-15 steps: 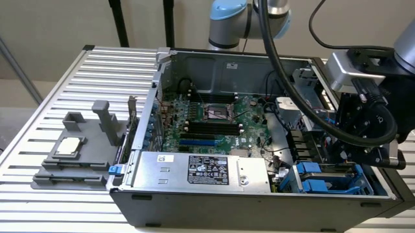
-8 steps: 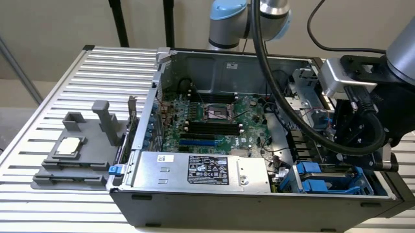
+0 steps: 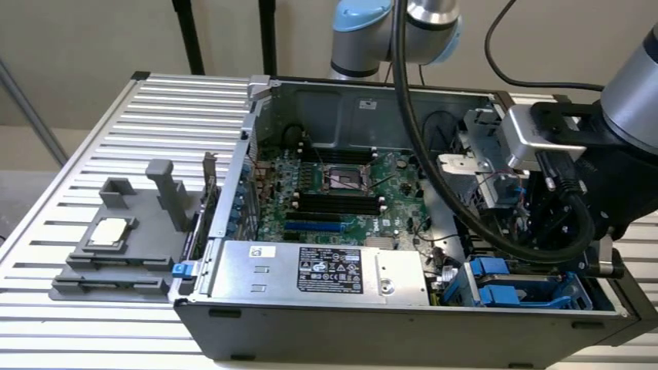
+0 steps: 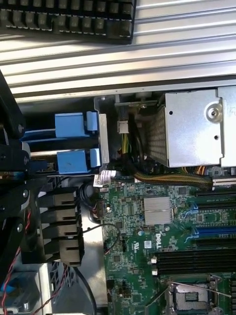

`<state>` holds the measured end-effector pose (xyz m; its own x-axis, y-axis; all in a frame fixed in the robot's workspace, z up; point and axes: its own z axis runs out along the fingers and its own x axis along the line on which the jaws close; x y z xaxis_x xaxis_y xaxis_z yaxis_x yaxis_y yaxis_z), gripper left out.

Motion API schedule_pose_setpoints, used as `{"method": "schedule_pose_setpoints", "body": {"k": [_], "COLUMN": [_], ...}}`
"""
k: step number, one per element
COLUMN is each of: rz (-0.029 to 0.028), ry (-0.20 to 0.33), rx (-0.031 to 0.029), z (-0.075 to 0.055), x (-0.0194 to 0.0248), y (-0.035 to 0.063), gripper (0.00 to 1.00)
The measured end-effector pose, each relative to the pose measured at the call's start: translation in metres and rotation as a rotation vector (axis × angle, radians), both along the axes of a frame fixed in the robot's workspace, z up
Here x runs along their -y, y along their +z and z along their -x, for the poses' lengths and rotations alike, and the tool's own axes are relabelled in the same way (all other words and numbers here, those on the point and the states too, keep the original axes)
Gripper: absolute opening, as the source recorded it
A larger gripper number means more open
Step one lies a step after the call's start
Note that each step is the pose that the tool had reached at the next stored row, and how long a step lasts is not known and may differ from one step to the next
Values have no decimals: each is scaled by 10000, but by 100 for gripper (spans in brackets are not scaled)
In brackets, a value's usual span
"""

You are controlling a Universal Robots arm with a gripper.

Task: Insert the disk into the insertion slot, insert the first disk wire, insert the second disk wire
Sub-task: 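Insert the second disk wire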

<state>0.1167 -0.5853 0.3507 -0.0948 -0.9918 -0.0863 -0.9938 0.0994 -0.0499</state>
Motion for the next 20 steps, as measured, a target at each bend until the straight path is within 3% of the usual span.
{"method": "schedule_pose_setpoints", "body": {"k": [6, 11, 20], "rz": [-81, -145, -152], "ry": [58, 124, 274], "rx": [91, 126, 133], "z": [1, 1, 1], "x": [2, 2, 7], "y": [-68, -78, -86], "gripper": [16, 16, 16]}}
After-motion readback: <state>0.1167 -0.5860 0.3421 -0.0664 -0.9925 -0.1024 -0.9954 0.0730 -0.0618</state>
